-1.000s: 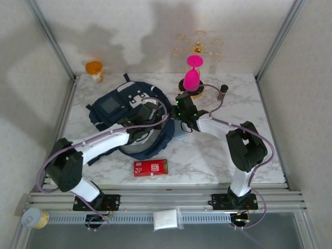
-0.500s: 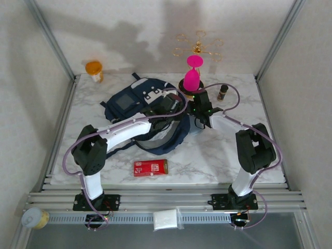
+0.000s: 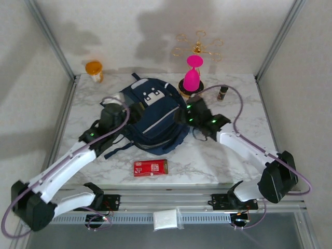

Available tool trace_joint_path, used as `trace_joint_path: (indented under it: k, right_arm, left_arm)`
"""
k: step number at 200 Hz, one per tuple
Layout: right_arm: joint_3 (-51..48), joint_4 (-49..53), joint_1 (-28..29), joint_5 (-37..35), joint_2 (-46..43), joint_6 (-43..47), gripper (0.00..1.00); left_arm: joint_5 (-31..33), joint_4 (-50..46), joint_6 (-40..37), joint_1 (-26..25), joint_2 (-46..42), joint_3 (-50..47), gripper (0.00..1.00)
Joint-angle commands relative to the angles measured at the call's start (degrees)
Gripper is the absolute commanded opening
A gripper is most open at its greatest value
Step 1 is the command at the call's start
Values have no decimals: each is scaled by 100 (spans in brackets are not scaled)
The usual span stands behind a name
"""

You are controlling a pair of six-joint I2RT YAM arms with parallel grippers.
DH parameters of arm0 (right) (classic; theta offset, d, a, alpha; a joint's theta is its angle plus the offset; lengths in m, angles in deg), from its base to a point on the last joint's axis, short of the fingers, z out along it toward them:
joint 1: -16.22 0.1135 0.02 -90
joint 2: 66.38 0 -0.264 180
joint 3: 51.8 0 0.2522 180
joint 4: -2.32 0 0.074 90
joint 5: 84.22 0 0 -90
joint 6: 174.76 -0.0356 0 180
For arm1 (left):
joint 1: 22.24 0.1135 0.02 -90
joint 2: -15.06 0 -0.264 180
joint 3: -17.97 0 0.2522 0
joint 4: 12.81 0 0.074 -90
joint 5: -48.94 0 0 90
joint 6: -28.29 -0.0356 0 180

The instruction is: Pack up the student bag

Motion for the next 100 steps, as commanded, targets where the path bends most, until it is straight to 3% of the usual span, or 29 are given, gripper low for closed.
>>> trace_joint_path:
  k: [1,21,47,69,100]
  right_arm:
    - [401,648,1126,-307,595,-750,61]
    - [948,499,2035,-361,1522,-1053,64]
    - [1739,124,2686,-163,2687,-1061,65]
    - [1749,-365,2678,266,3225,-1124,66]
    - [1248,-686,2349,14,3236,-953,66]
  left_arm:
    - [-300,-222,287,558,-425,-796,70]
    - [-383,-357,388,1120,-849,-1300,71]
    - [-687,-381,506,1799,-1156,-1749,71]
    - [-678,-259,591,2050,-1212,-2049,72]
    - [-889,100,857,2199,-977,-2429,72]
